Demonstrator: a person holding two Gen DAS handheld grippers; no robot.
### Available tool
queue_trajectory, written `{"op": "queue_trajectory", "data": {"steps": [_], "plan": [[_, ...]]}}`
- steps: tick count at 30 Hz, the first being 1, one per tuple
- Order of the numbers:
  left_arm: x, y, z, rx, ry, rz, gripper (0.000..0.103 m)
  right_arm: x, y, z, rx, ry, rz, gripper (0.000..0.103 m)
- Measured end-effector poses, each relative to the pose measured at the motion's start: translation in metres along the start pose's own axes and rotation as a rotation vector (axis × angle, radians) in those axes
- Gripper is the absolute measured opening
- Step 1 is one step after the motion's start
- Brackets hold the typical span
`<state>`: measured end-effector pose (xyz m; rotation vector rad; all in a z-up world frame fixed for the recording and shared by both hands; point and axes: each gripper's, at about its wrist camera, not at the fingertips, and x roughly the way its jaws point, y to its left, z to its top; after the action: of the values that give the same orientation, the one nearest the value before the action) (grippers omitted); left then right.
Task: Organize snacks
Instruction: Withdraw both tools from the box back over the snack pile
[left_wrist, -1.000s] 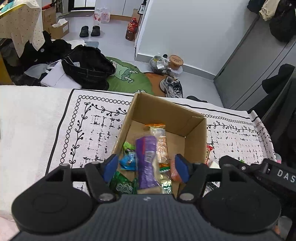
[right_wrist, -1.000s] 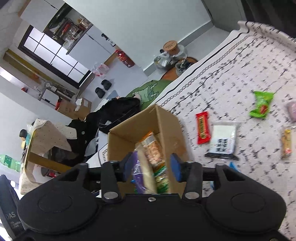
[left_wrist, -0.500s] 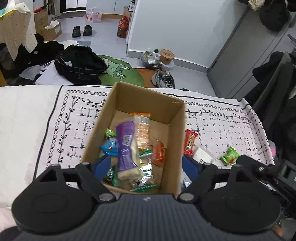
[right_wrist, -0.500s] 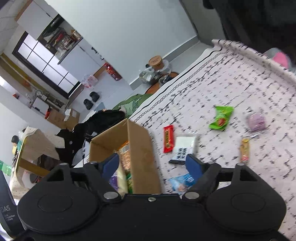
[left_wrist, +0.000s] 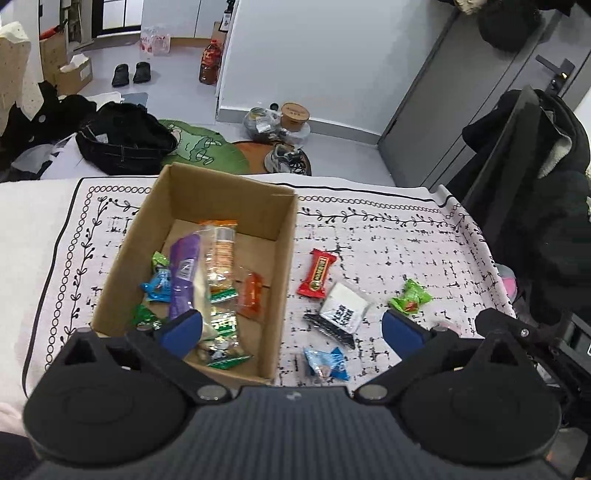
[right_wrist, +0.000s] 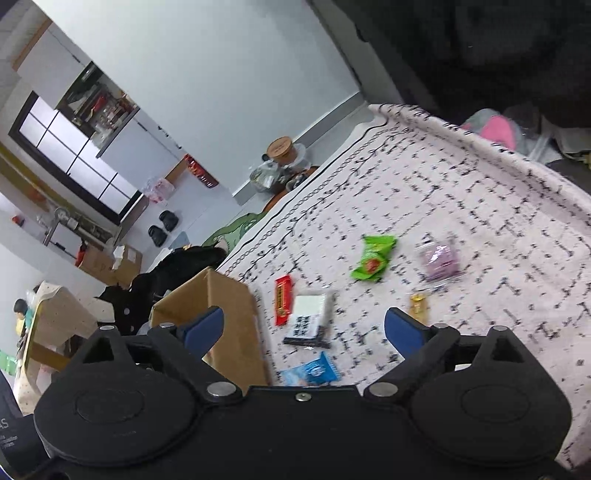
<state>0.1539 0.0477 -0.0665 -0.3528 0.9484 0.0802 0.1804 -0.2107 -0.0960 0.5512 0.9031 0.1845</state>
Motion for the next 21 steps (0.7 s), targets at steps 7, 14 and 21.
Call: {"op": "queue_trajectory", "data": {"steps": [7, 14, 21], "plan": [[0.004, -0.022, -0.01, 0.023, 0.01, 0.003, 0.103, -0.007, -0.024, 0.006, 0.039, 0.011, -0.025, 0.094], [0.012, -0.043, -0.021, 0.034, 0.045, -0.009, 0.103, -0.007, -0.048, 0.007, 0.074, 0.014, -0.05, 0.092], [0.026, -0.059, -0.03, 0.049, 0.069, -0.008, 0.1, 0.004, -0.068, 0.004, 0.128, 0.047, -0.069, 0.082]]}}
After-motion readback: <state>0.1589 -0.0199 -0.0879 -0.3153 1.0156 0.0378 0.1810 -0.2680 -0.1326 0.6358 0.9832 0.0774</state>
